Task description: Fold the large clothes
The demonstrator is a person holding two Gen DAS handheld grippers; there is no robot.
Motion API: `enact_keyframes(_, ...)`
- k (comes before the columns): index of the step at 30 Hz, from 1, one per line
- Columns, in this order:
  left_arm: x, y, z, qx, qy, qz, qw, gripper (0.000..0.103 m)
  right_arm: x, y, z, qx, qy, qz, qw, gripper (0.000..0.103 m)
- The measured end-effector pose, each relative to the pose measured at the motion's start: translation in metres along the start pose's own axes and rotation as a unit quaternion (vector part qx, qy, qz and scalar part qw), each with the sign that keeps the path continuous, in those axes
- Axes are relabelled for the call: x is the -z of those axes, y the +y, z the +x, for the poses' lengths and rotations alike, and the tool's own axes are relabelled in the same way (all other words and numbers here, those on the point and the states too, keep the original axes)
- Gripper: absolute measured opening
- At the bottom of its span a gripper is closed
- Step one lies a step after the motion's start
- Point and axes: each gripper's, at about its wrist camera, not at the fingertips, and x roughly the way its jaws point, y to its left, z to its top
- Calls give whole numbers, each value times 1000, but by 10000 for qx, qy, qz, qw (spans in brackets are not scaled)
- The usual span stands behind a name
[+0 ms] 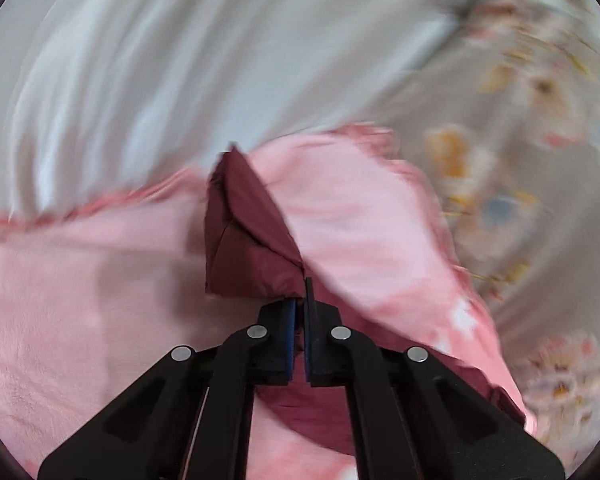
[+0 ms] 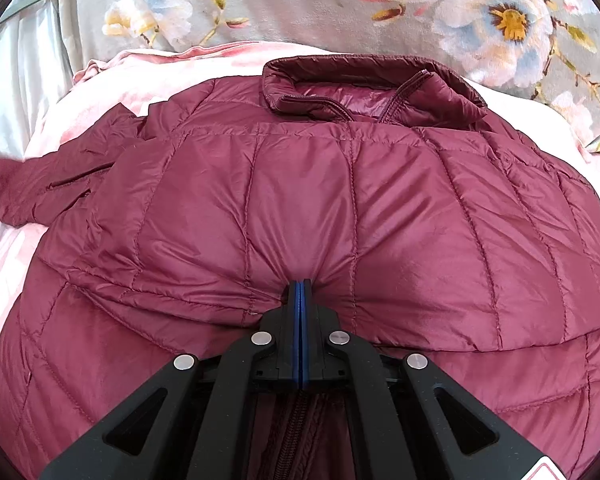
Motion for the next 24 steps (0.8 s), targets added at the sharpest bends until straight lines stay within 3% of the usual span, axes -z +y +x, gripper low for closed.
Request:
enact_keyframes(2, -1, -47, -16, 366, -110, 415, 9984, 1, 0, 1, 0, 22, -6, -11, 10000, 0)
enact_keyframes(5, 10, -135, -49, 1124, -226, 1161, 9866, 1, 0, 2, -1, 36, -19, -16, 10000, 0)
enact_keyframes(9, 46, -250, -77, 2165, -9, 1952, 9566, 1, 0, -2, -2, -80, -54, 92, 9999, 0)
enact_keyframes(13, 115, -346, -83, 2942, 581, 2528, 9199, 1, 4, -24, -18, -483, -188, 641, 9966, 0)
enact_keyframes(15, 160, -380, -75, 3105, 943, 2750, 9050, 1, 9, -36, -35, -574, -321, 854, 9942, 0)
enact_keyframes(19, 241, -411, -47, 3068, 1652, 2989, 8884, 1, 22, -71, -68, -482, -418, 1162, 9912, 0)
enact_keyframes(24, 330, -409, -8, 2625, 2407, 3174, 8789, 1, 41, -109, -90, -168, -449, 1403, 9889, 4)
